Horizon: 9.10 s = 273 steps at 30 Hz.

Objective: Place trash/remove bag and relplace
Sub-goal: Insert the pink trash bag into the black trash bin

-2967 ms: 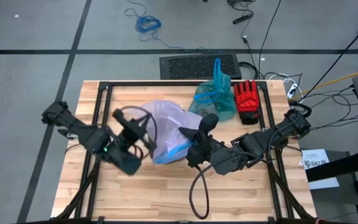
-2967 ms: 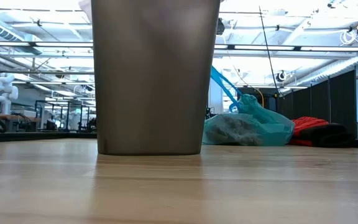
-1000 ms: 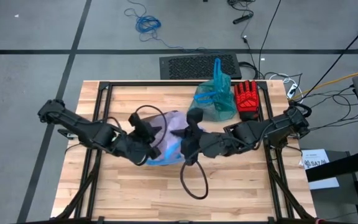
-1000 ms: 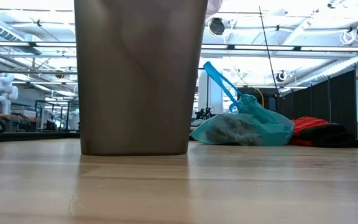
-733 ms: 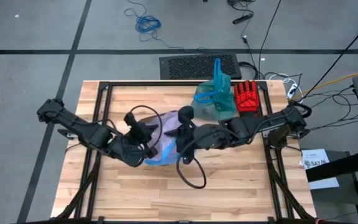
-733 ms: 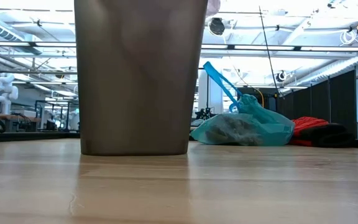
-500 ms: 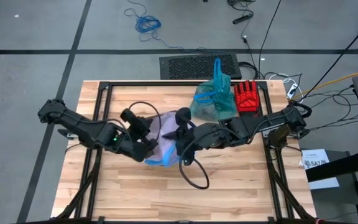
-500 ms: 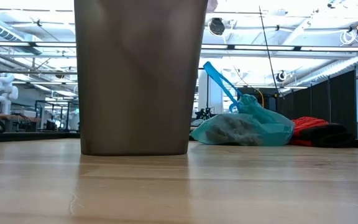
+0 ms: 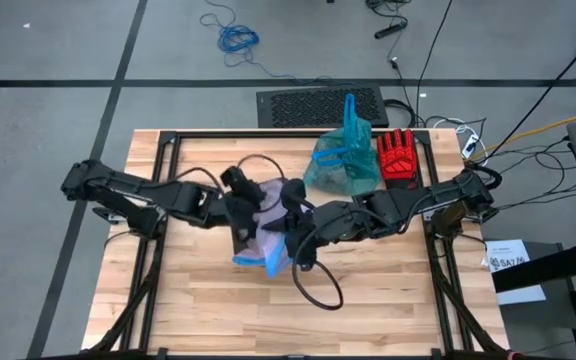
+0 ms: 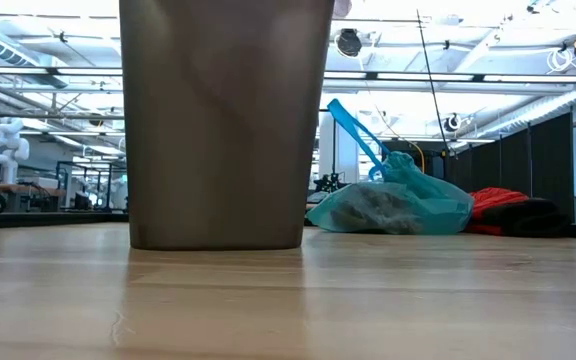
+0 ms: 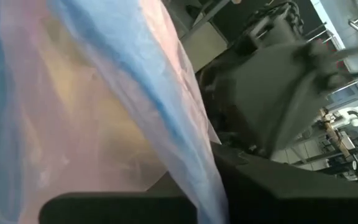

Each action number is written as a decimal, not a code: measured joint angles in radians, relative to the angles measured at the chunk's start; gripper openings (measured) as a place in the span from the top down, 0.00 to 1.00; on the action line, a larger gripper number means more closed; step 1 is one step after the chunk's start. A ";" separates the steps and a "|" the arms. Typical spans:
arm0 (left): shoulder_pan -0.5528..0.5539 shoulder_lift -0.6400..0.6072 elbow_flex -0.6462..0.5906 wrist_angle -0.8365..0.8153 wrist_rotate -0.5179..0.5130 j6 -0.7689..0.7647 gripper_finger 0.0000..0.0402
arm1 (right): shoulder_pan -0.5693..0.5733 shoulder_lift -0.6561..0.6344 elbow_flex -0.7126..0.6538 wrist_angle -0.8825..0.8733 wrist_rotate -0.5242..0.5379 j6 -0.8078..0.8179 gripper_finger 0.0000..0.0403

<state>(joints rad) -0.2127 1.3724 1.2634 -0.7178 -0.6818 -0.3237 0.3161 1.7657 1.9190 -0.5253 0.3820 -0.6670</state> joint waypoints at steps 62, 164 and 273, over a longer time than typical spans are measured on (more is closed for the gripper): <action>-0.363 -0.276 -0.333 -0.128 -0.346 -0.662 1.00 | -0.292 0.224 0.000 0.066 -0.546 0.160 1.00; -0.510 -0.183 -0.150 0.141 -0.266 0.562 1.00 | -0.376 0.076 0.006 -0.427 -0.403 0.736 0.46; -0.531 -0.182 0.024 -0.534 -0.328 -0.332 0.51 | -0.415 0.142 0.003 -0.516 -0.385 0.852 1.00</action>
<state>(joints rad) -0.7432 1.1904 1.2873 -1.2520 -1.0102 -0.6560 -0.0991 1.9075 1.9224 -1.0409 -0.0029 0.1850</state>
